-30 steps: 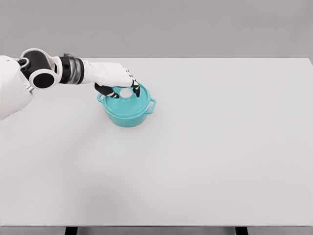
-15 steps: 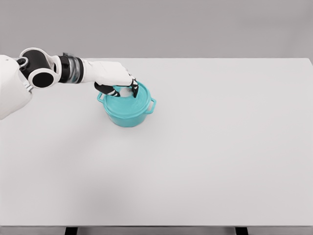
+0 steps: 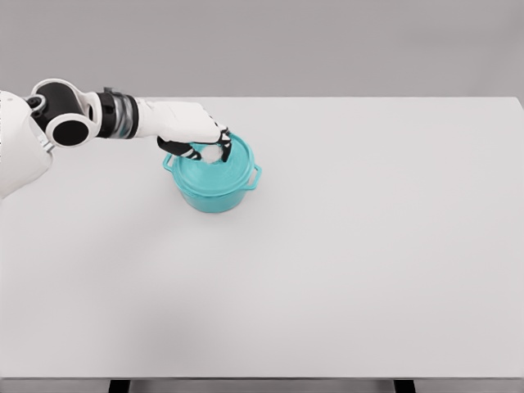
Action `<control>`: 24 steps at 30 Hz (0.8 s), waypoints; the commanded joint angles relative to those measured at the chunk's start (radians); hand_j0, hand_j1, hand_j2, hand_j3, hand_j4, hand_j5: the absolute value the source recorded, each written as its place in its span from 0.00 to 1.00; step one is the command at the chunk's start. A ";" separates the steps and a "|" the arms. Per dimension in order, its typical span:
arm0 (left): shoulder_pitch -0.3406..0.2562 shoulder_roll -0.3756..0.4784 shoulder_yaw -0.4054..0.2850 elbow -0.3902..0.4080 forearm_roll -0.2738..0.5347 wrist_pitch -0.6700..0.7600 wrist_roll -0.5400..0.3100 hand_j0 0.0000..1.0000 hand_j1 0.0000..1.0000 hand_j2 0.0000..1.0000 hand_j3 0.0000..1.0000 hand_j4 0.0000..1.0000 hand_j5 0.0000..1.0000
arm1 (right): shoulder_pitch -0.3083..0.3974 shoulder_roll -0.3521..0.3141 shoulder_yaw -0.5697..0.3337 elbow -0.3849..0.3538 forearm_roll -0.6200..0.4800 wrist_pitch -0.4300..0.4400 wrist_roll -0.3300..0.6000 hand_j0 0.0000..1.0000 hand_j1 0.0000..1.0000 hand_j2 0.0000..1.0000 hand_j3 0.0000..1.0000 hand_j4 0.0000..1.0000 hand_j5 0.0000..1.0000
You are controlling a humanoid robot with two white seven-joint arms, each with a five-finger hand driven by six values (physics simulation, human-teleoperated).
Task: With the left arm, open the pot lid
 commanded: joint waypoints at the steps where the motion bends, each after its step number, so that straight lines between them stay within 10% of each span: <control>1: 0.002 0.001 0.009 -0.002 0.016 0.008 0.004 0.51 0.51 0.51 0.51 0.51 0.51 | 0.000 0.000 0.000 0.000 0.000 0.000 0.000 1.00 1.00 1.00 1.00 1.00 1.00; 24: -0.008 0.007 0.025 -0.048 0.016 0.008 0.004 0.51 0.51 0.51 0.51 0.51 0.51 | 0.000 0.000 0.000 0.000 0.000 0.000 0.000 1.00 1.00 1.00 1.00 1.00 1.00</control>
